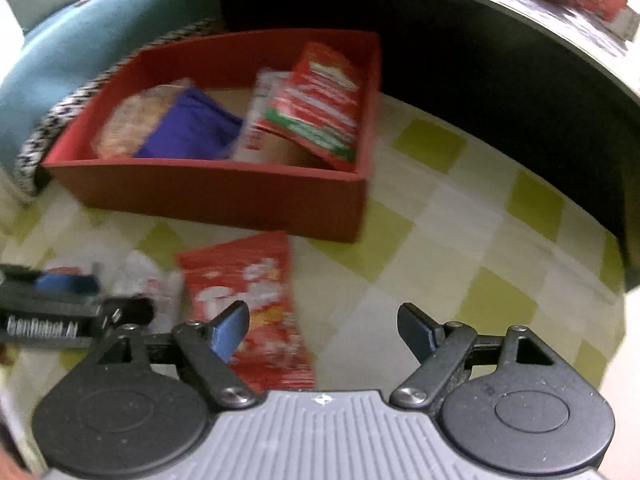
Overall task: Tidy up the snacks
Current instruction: 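Grasp the white duck-neck pouch with the left tool while the right tool grasps the Trolli bag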
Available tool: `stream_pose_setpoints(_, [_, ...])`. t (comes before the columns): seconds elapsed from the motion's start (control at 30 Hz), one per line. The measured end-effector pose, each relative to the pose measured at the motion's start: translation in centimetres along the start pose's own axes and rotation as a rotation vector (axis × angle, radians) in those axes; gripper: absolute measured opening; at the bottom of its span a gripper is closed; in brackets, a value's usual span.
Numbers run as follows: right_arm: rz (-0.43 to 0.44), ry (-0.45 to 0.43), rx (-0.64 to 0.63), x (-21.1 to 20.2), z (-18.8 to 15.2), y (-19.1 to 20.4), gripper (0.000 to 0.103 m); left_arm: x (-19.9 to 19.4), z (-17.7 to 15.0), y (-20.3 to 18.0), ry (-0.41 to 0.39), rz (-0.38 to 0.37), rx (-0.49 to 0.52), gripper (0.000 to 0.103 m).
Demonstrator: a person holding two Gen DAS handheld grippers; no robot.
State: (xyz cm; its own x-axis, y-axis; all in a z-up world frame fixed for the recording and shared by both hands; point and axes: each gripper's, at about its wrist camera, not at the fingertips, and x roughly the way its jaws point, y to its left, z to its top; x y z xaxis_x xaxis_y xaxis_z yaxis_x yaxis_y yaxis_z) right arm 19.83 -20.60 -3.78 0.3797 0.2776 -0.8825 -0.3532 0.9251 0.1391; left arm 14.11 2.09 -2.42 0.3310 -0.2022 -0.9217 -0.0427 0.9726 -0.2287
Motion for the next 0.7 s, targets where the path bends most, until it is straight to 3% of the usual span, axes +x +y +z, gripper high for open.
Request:
stream_pose_setpoints(0.17, [0.038,0.031,-0.068,1.6,0.5,2.0,0.084,-1.3,0.6,0.7,-0.041,-0.008,-0.028,0.083])
stream_pose_setpoints(0.27, [0.047,0.040,-0.043,2.4,0.6,1.8,0.091,-1.0,0.3,0.6,-0.033,-0.009,-0.026,0.082])
stream_pose_setpoints(0.57, [0.078,0.020,-0.008,1.2,0.9,1.7,0.091,-1.4,0.7,1.1,-0.050,-0.022,-0.053,0.084])
stream_pose_setpoints(0.7, [0.073,0.053,-0.018,2.7,0.6,2.3,0.091,-1.2,0.6,0.9,-0.046,-0.019,-0.047,0.084])
